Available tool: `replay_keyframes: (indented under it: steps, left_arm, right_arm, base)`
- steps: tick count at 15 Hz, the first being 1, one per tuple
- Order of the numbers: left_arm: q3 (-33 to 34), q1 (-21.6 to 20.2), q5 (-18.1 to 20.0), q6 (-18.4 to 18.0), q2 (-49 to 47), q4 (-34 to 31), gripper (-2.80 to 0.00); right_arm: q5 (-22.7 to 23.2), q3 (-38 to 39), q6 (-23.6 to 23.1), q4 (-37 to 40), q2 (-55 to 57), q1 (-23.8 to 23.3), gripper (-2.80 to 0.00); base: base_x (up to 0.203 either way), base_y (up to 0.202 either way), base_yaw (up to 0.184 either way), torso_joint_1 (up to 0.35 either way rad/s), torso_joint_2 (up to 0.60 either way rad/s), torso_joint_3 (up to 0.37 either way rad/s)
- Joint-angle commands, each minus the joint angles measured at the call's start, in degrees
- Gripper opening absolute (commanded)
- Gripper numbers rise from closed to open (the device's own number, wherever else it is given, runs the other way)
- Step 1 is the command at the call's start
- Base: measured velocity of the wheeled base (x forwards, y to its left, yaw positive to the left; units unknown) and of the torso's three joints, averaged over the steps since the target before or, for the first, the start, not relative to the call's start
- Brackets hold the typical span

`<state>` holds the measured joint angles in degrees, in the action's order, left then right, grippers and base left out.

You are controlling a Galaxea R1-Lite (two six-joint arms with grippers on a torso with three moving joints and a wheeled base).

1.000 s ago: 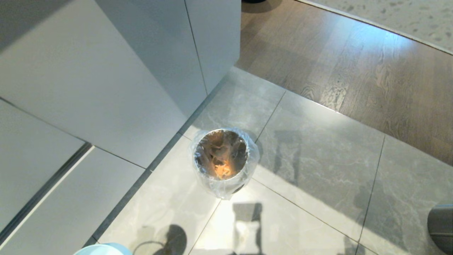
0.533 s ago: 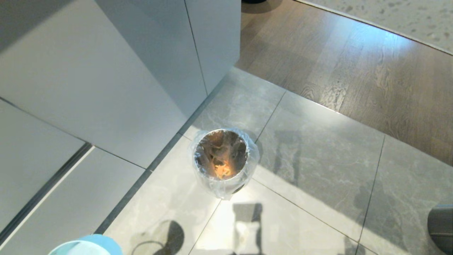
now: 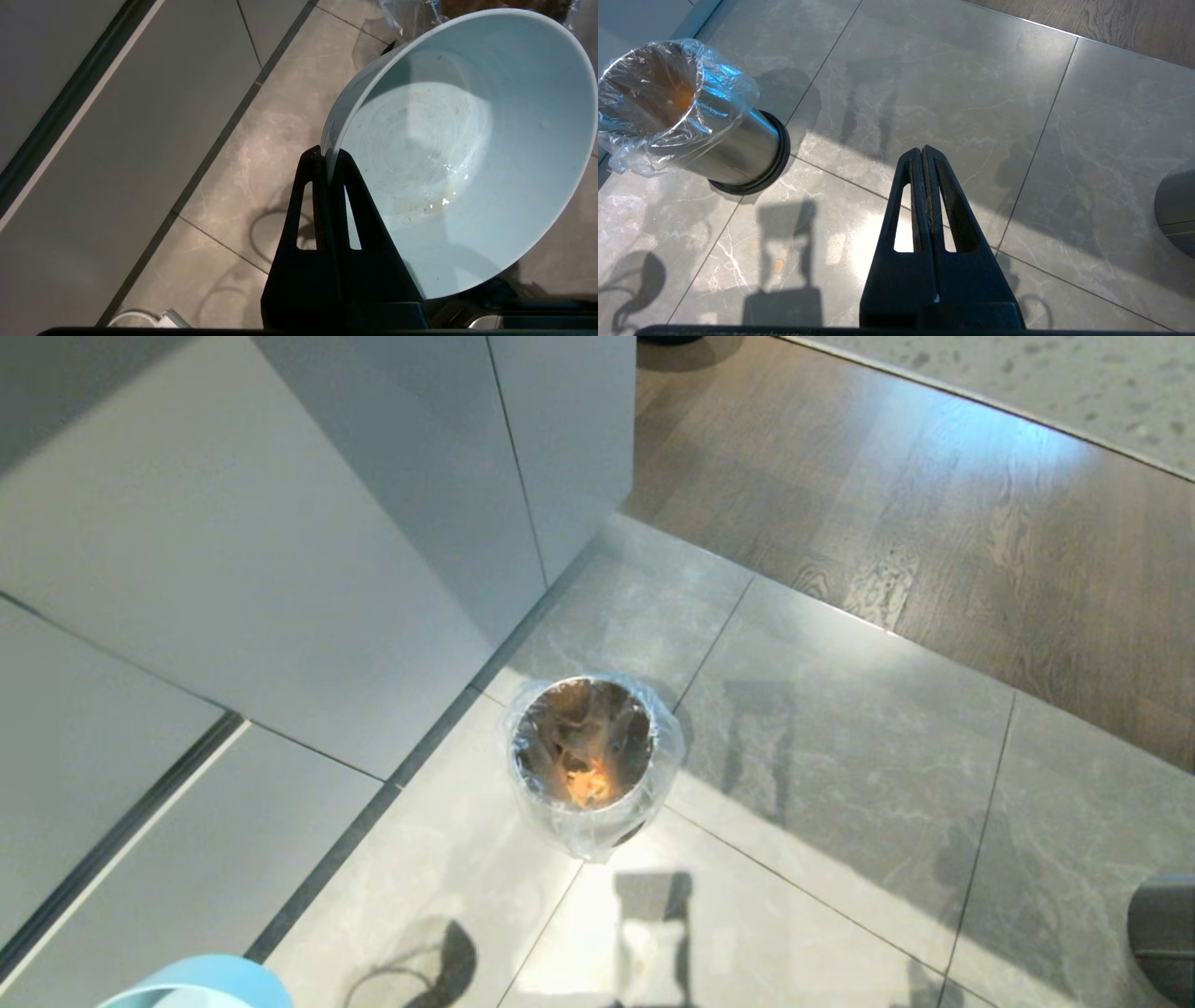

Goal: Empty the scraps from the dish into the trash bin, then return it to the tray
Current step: Put the bowl back to the table

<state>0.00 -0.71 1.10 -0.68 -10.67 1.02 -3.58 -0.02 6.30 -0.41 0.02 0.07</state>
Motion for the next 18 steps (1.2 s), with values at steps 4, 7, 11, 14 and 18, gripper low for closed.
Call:
replay_keyframes:
  steps: [4, 7, 11, 14, 18]
  left_arm:
    - [0.00, 0.41, -0.05, -0.24, 6.97, -0.58, -2.80]
    - [0.00, 0.53, -0.13, -0.17, 10.58, -0.49, -2.80]
    - [0.00, 0.53, -0.20, -0.11, 10.58, -0.58, -2.80]
    - [0.00, 0.53, -0.16, -0.11, 10.58, -0.58, -2.80]
    - [0.00, 0.53, -0.22, -0.11, 10.58, -0.58, -2.80]
  right_arm:
    - [-0.02, 0.02, 0.03, -0.03, -0.02, 0.01, -2.80]
    - [-0.02, 0.02, 0.03, -0.03, -0.02, 0.01, -2.80]
    - [-0.02, -0.02, 0.03, -0.03, -0.02, 0.01, -2.80]
    - [-0.02, -0.06, 0.03, -0.03, -0.02, 0.01, -2.80]
    - [-0.02, 0.02, 0.03, -0.03, 0.00, 0.01, -2.80]
  base:
    - [0.000, 0.000, 0.000, 0.000, 0.00, 0.000]
    - [0.000, 0.000, 0.000, 0.000, 0.00, 0.000]
    - [0.000, 0.000, 0.000, 0.000, 0.00, 0.000]
    - [0.000, 0.000, 0.000, 0.000, 0.00, 0.000]
    - [0.000, 0.000, 0.000, 0.000, 0.00, 0.000]
